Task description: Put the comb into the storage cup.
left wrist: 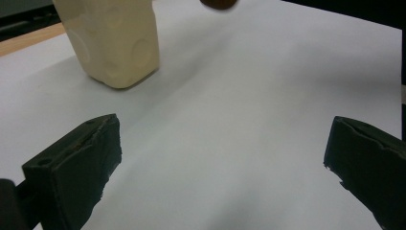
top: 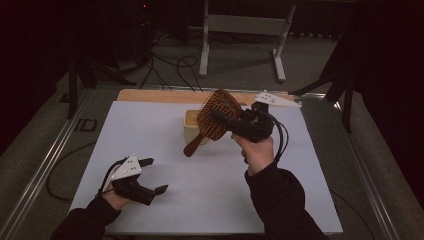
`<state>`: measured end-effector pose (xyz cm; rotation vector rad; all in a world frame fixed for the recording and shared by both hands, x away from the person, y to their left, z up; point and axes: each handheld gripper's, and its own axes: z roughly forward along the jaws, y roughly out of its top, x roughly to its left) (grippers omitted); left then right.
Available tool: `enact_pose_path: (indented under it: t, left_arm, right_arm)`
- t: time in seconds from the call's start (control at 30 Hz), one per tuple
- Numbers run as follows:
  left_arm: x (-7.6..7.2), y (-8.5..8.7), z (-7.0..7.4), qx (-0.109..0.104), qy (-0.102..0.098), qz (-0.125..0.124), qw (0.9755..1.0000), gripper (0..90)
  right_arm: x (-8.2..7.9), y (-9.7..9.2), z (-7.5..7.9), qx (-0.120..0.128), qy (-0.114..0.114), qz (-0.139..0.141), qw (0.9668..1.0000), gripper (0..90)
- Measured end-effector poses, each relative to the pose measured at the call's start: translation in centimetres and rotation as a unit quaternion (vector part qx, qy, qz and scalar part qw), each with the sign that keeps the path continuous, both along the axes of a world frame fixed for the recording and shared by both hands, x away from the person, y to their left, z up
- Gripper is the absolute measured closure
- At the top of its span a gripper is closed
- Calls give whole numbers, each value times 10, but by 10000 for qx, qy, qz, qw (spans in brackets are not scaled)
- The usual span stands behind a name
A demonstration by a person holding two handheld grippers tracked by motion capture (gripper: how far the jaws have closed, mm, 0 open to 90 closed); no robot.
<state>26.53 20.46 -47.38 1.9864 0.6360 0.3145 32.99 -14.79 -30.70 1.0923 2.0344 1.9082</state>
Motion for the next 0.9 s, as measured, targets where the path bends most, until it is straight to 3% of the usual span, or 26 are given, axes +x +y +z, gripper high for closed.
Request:
enact_pose_path:
  t: [0.33, 0.9]
  left_arm:
    - [-8, 11, -16, -45, 4, 97, 9999, 0]
    - [-12, 17, -20, -93, -165, 80, 9998, 0]
  right_arm:
    - [15, -6, 13, 27, -17, -160, 9999, 517]
    - [47, -17, 38, 120, -179, -588, 9980, 517]
